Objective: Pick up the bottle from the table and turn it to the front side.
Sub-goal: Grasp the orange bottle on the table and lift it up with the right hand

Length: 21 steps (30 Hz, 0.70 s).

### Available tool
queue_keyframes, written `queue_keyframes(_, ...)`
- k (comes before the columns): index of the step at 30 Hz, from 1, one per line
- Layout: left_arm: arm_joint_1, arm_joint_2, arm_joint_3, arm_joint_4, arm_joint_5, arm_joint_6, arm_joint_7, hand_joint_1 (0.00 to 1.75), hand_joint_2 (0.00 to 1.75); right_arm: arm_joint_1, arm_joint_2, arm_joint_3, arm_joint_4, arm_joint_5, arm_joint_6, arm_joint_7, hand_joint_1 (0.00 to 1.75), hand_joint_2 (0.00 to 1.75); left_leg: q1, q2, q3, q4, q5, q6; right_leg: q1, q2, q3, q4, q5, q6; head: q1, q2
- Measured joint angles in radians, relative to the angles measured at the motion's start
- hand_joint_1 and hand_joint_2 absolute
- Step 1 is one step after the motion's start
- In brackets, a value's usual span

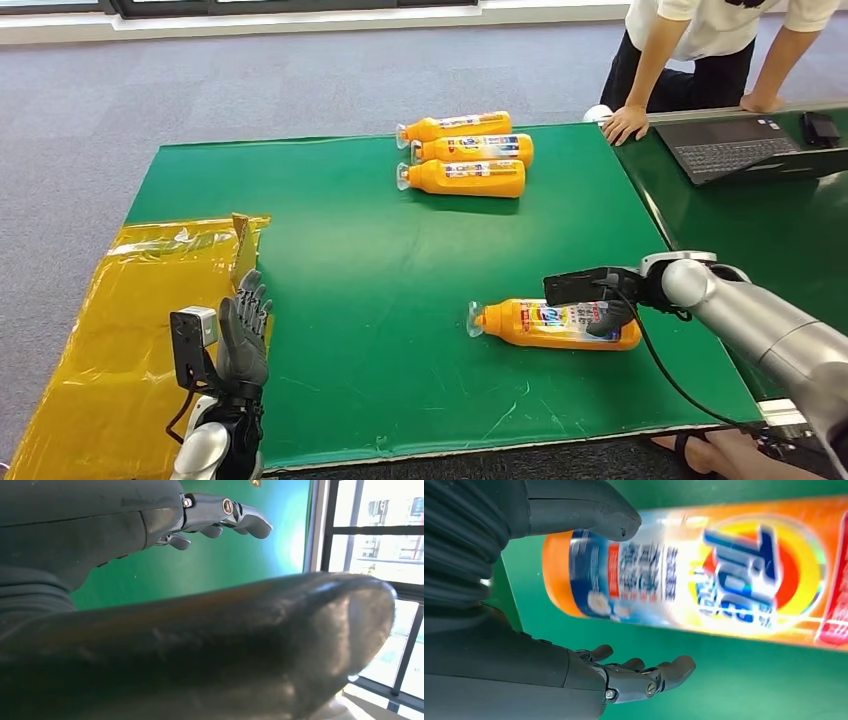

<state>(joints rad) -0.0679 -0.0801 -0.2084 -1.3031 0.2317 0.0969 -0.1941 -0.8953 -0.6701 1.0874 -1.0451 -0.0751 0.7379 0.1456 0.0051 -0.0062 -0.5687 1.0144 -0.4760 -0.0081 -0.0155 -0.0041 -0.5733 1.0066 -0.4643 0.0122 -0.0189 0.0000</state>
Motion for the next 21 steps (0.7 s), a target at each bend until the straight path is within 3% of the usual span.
queue_keyframes(6,-0.001,0.001,-0.013,0.013,0.007,0.002,-0.004,0.00,0.00,0.016,-0.029,0.035,-0.015,0.004,-0.080,-0.044,0.00,1.75,0.000,0.000,0.000,0.000,0.000,0.000,0.001,0.001,0.000,0.000,0.000,0.000,0.000,0.000)
queue_keyframes(10,0.000,0.000,-0.016,0.018,0.018,0.002,-0.006,0.00,0.00,0.094,-0.016,0.040,0.003,0.072,-0.196,-0.107,0.00,1.75,0.002,0.000,0.001,0.000,0.000,0.000,0.002,0.000,0.001,0.000,0.000,0.000,0.000,0.000)
queue_keyframes(14,0.011,-0.001,-0.016,0.019,0.025,0.005,-0.007,0.00,0.00,0.182,0.045,0.004,0.047,0.190,-0.320,-0.159,0.00,1.75,0.004,0.007,0.009,-0.001,-0.006,-0.001,0.006,0.007,0.009,-0.002,-0.002,-0.002,0.000,0.000)
queue_keyframes(18,0.015,-0.002,-0.016,0.013,0.029,0.007,-0.002,0.00,0.00,0.220,0.113,-0.041,0.100,0.262,-0.350,-0.162,0.00,1.75,0.010,0.019,0.028,-0.002,-0.022,-0.003,0.013,0.018,0.033,-0.008,-0.014,-0.006,0.000,0.000)
queue_keyframes(21,0.014,-0.003,-0.016,0.000,0.029,0.007,0.005,0.00,0.00,0.236,0.134,-0.075,0.113,0.282,-0.346,-0.153,0.00,1.75,0.010,0.023,0.040,-0.002,-0.028,-0.002,0.013,0.021,0.044,-0.009,-0.017,-0.005,0.000,0.000)
